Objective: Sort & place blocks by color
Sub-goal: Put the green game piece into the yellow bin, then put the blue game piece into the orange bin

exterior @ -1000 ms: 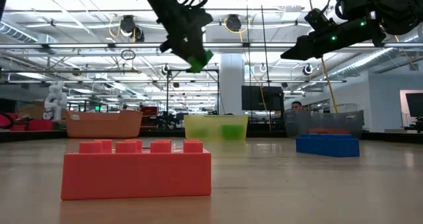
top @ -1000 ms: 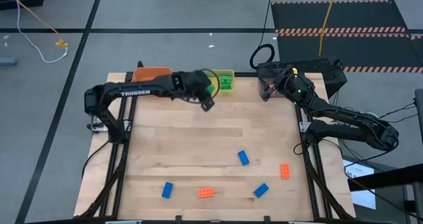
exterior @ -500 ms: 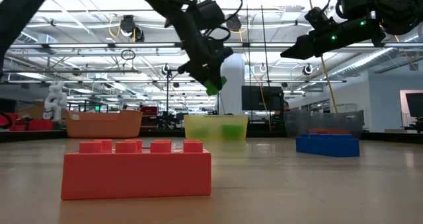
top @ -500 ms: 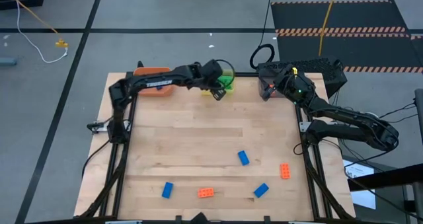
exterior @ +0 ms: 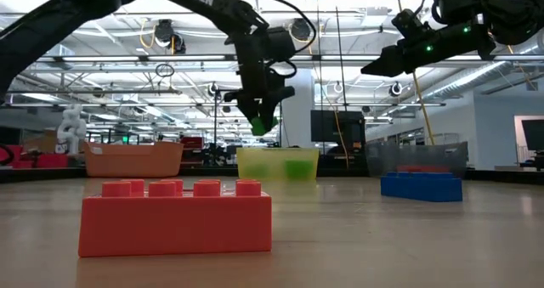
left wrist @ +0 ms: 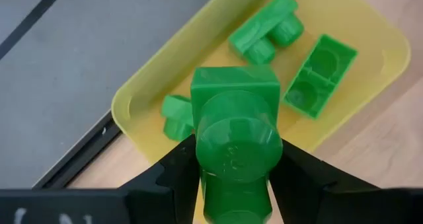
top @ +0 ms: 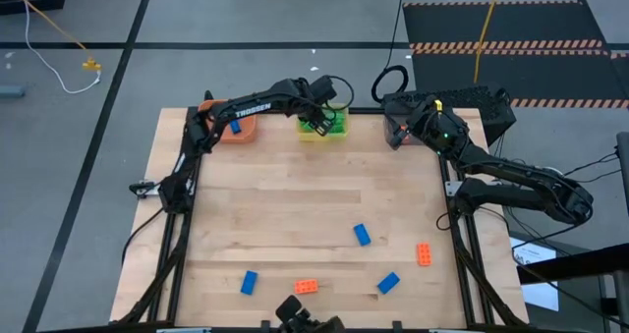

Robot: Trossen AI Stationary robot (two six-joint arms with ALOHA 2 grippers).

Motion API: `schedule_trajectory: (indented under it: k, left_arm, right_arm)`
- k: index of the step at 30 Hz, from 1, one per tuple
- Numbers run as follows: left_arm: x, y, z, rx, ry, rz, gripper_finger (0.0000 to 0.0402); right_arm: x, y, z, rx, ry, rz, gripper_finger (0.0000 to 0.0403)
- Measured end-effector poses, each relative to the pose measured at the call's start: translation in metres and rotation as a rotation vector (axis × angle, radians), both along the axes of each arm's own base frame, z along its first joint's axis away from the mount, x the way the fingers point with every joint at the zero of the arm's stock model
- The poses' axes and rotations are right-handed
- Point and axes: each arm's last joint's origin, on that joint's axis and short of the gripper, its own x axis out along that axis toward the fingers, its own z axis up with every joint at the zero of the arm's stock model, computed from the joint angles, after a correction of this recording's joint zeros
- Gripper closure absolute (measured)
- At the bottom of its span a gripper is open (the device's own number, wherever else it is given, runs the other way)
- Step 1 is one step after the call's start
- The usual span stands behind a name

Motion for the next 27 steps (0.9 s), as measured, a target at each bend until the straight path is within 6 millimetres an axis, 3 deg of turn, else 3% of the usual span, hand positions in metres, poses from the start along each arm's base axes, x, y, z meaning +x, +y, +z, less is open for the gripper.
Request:
schedule_trajectory:
  k: [16,27]
  left_arm:
    - [0.009,-0.01,0.002,0.01,-0.028,-0.05,0.0234]
    - [0.015,-0.018,0.003,0.046,-0.026,-0.092,0.0153]
  right_arm:
    - [0.0,0.0,0.0,0.001,0.001,0.0,0.0167]
    - [0.0,0.0,0.0,0.001,0.002,0.0,0.0167]
